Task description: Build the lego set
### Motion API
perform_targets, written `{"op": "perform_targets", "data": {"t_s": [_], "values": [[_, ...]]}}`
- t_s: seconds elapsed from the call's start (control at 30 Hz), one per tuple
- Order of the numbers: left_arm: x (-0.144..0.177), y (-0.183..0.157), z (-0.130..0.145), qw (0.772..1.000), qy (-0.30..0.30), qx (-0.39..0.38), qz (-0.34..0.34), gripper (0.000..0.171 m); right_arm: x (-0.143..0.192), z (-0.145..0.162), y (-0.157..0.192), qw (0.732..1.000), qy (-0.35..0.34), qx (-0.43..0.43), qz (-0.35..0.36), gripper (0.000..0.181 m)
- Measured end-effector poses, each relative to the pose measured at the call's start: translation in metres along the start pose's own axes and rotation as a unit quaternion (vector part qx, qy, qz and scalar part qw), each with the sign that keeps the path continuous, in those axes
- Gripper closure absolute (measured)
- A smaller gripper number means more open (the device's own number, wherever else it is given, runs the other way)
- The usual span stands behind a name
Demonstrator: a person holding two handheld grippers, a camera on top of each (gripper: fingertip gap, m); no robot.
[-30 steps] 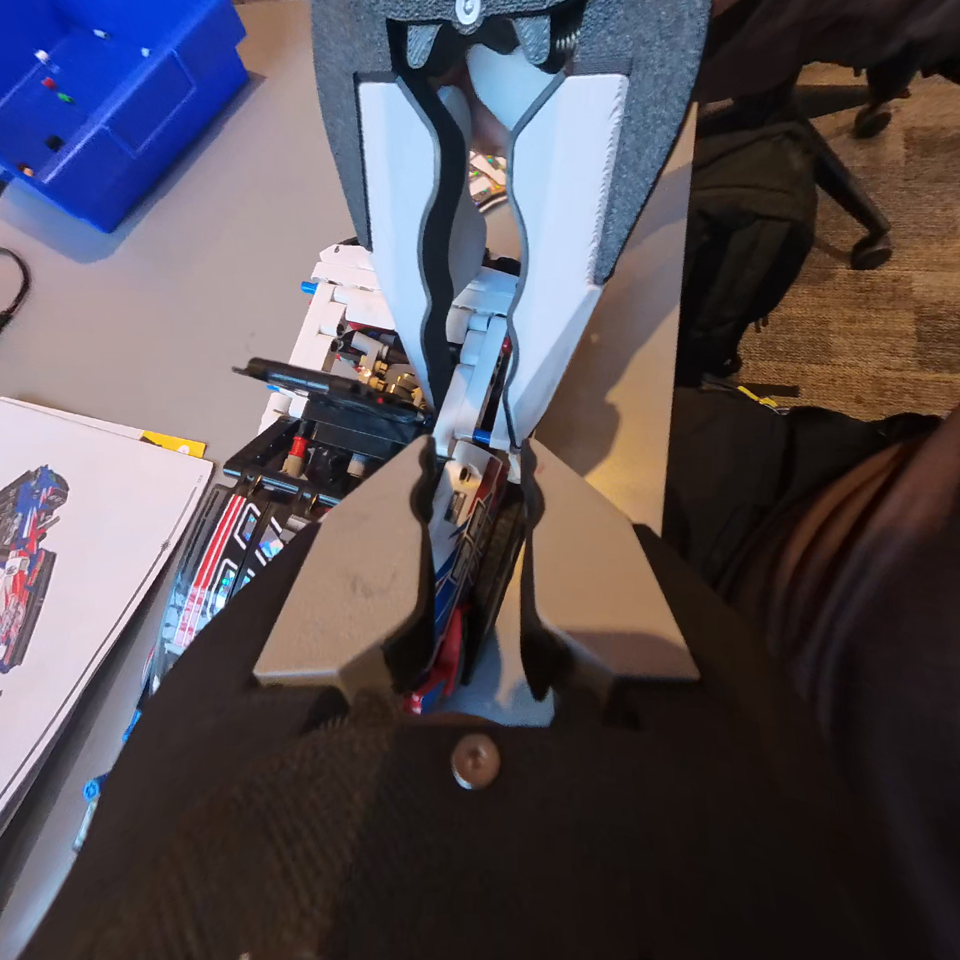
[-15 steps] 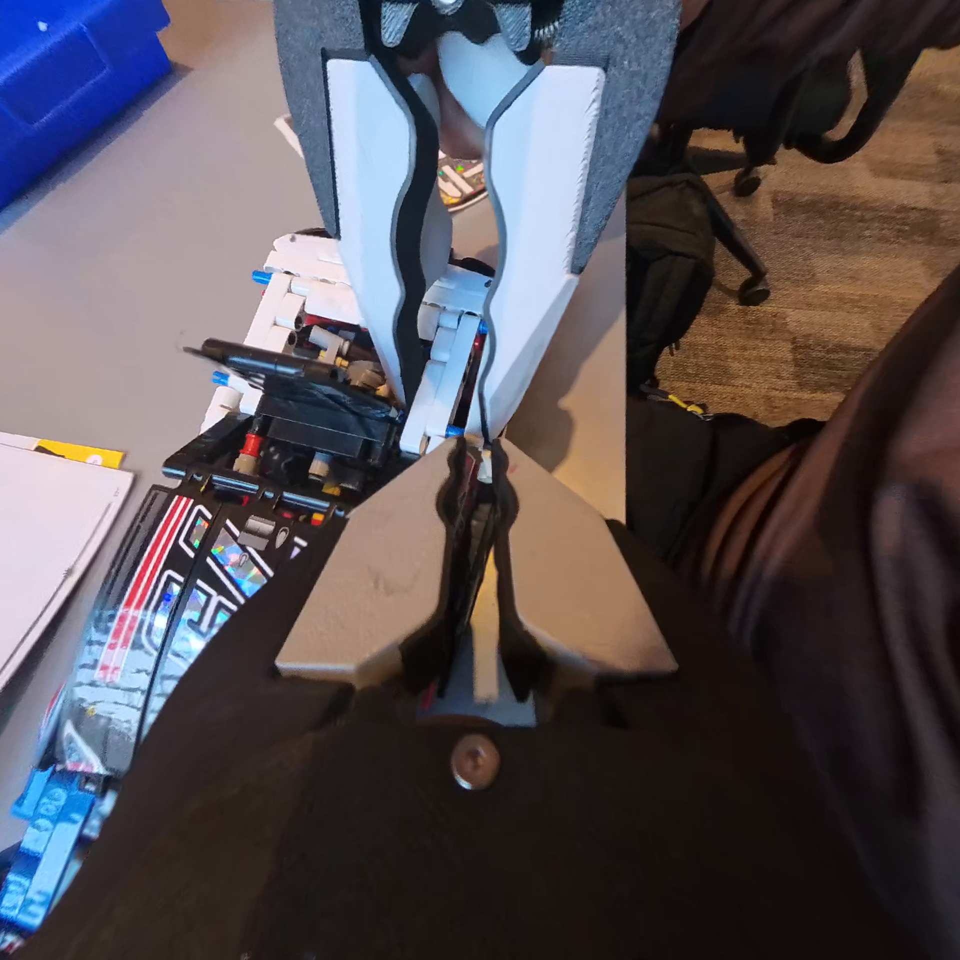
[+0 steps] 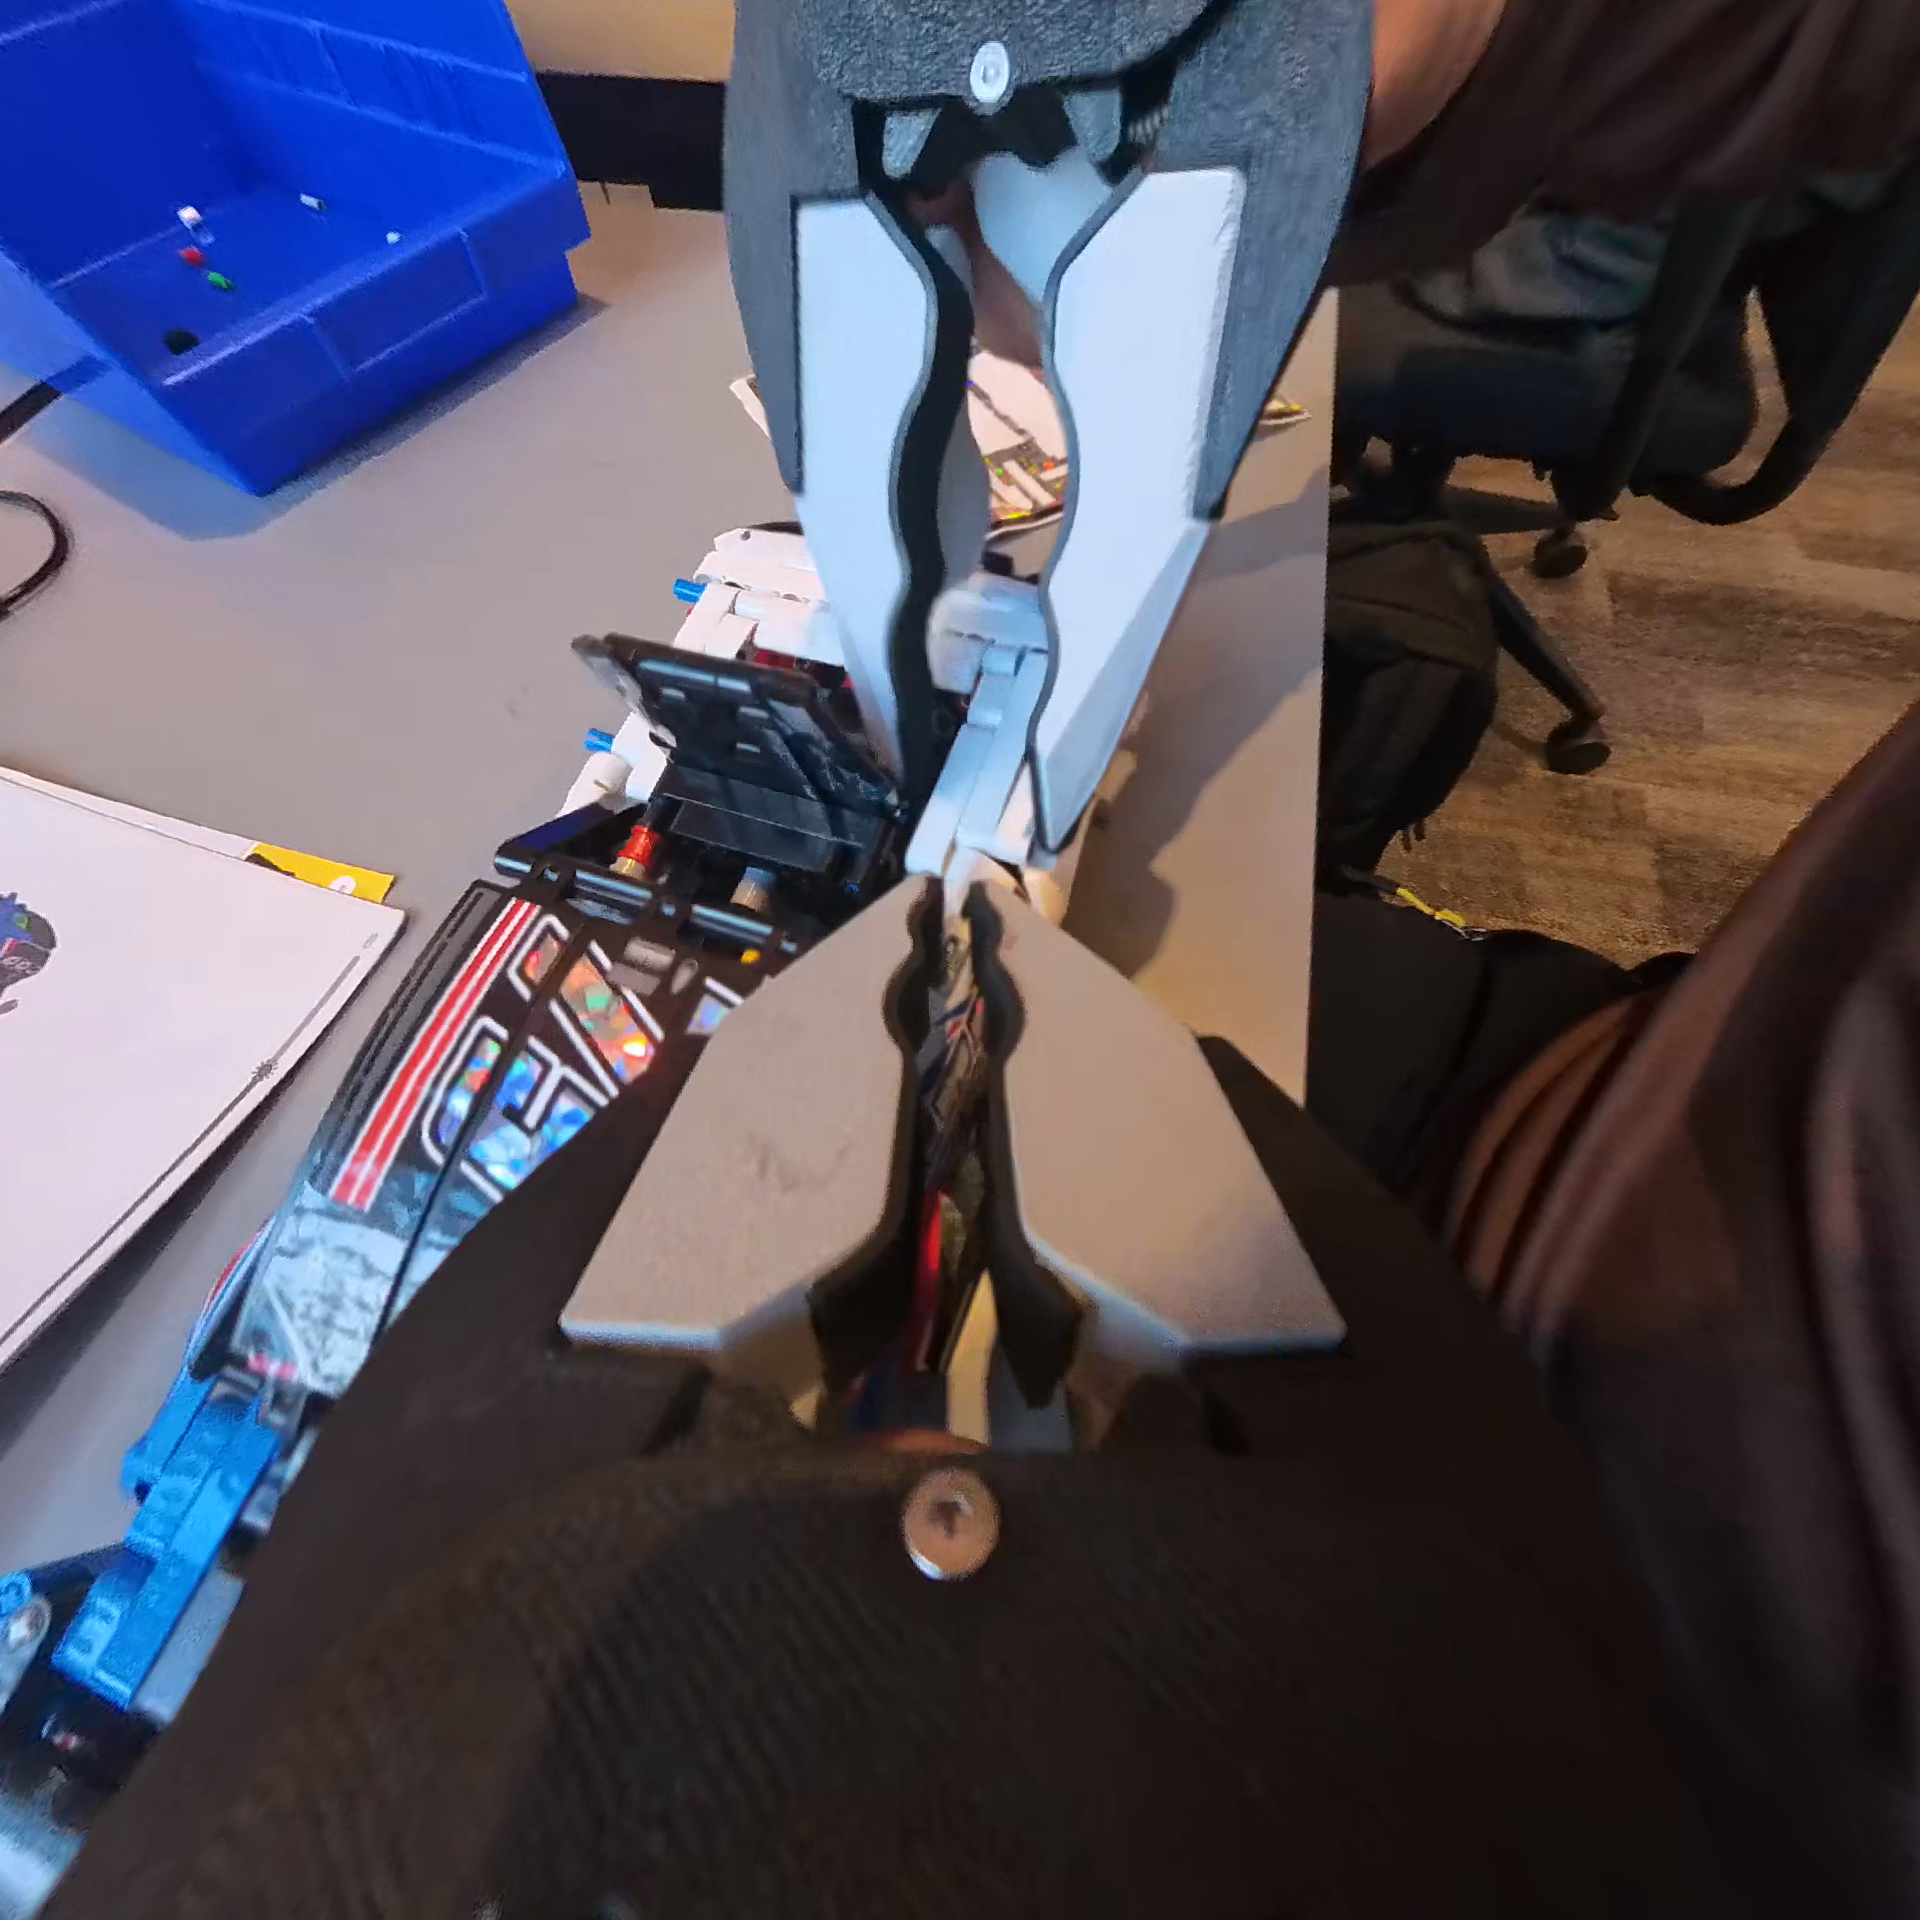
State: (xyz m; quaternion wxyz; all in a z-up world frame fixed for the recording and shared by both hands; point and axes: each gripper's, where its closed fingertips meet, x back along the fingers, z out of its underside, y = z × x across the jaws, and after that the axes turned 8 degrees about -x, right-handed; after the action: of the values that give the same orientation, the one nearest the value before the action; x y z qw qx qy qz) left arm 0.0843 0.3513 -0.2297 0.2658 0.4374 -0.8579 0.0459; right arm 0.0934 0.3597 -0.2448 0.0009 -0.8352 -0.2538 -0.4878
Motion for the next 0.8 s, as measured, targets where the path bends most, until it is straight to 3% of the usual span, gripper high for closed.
{"op": "perform_targets", "data": {"t_s": [0.07, 0.2, 0.43, 0.7, 0.8], "values": [[0.003, -0.002, 0.004, 1.000, 0.003, 0.002, -0.001, 0.161, 0.010, 0.001, -0.006, 1.000, 0.009, 0.009, 0.026, 0.133], [0.010, -0.016, 0.008, 1.000, -0.010, 0.000, 0.009, 0.156, 0.036, 0.014, -0.010, 0.996, 0.029, 0.031, 0.077, 0.125], [0.010, -0.025, 0.014, 1.000, -0.008, 0.016, -0.006, 0.148, 0.030, 0.033, -0.003, 0.991, 0.074, 0.061, 0.094, 0.129], [-0.020, -0.026, -0.014, 0.993, 0.012, -0.105, -0.056, 0.139, 0.031, 0.031, -0.006, 0.981, 0.111, 0.129, 0.098, 0.154], [-0.027, -0.021, -0.016, 0.994, 0.017, -0.098, -0.053, 0.137, 0.030, 0.027, -0.003, 0.978, 0.123, 0.147, 0.081, 0.146]]}}
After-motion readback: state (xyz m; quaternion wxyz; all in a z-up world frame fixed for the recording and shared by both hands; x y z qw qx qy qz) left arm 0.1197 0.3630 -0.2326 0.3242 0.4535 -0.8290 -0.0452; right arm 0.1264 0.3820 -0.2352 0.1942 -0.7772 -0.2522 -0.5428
